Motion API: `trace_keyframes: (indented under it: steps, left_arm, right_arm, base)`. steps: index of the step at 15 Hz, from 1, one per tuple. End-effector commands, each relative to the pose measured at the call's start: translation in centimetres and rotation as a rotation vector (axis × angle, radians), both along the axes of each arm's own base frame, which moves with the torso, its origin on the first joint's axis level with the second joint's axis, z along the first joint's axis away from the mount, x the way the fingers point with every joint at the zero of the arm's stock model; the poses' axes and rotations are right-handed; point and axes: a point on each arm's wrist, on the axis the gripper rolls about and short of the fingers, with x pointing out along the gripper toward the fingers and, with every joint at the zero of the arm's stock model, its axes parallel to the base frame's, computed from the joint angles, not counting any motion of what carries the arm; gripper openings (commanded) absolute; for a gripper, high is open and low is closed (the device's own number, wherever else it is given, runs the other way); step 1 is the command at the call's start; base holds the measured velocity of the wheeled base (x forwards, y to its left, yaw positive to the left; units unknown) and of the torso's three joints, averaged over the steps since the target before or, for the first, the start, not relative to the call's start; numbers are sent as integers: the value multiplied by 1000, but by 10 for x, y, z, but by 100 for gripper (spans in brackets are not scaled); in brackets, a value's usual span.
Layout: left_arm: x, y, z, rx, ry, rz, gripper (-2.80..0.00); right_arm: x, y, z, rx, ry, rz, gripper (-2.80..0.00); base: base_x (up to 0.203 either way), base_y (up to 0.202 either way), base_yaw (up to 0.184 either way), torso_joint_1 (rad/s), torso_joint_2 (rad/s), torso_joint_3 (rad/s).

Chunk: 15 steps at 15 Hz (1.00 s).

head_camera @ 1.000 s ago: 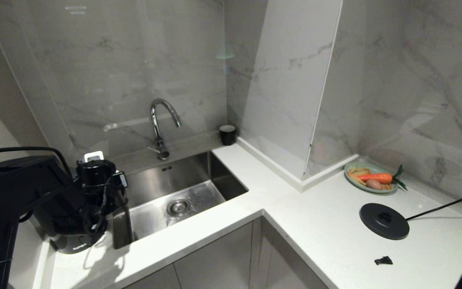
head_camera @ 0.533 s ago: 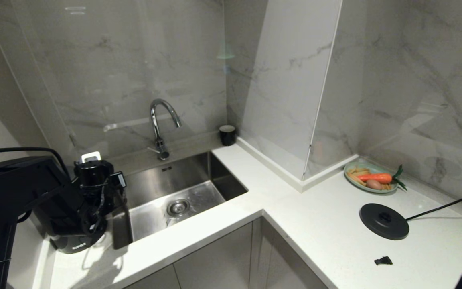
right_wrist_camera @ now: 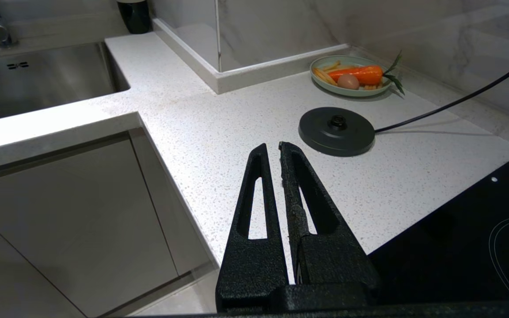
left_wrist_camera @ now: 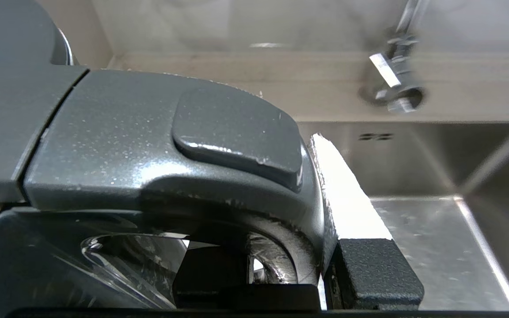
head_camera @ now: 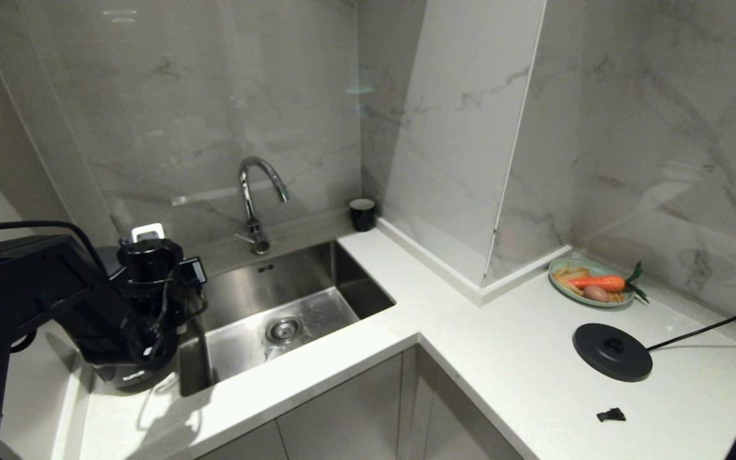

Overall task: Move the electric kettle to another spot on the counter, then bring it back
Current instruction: Grab the kettle, then place it on the power base

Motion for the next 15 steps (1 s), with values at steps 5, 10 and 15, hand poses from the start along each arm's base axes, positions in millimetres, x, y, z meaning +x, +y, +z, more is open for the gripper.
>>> trace_keyframes:
  steps: [5,10,15]
  left_arm:
    - [-23,-16,31,6,-40,-46,-280]
    - [-51,-40,67,4,-78,-117,-280]
    - [-69,-60,91,2,-90,-178,-280]
  right_arm:
    - [0,0,0,-1,1,1,-280]
    - [0,0,0,-3,1,1,-280]
    - [0,0,0,-1,1,1,-280]
  base:
    - [0,0,0,0,0,0]
    - [0,0,0,0,0,0]
    - [0,0,0,0,0,0]
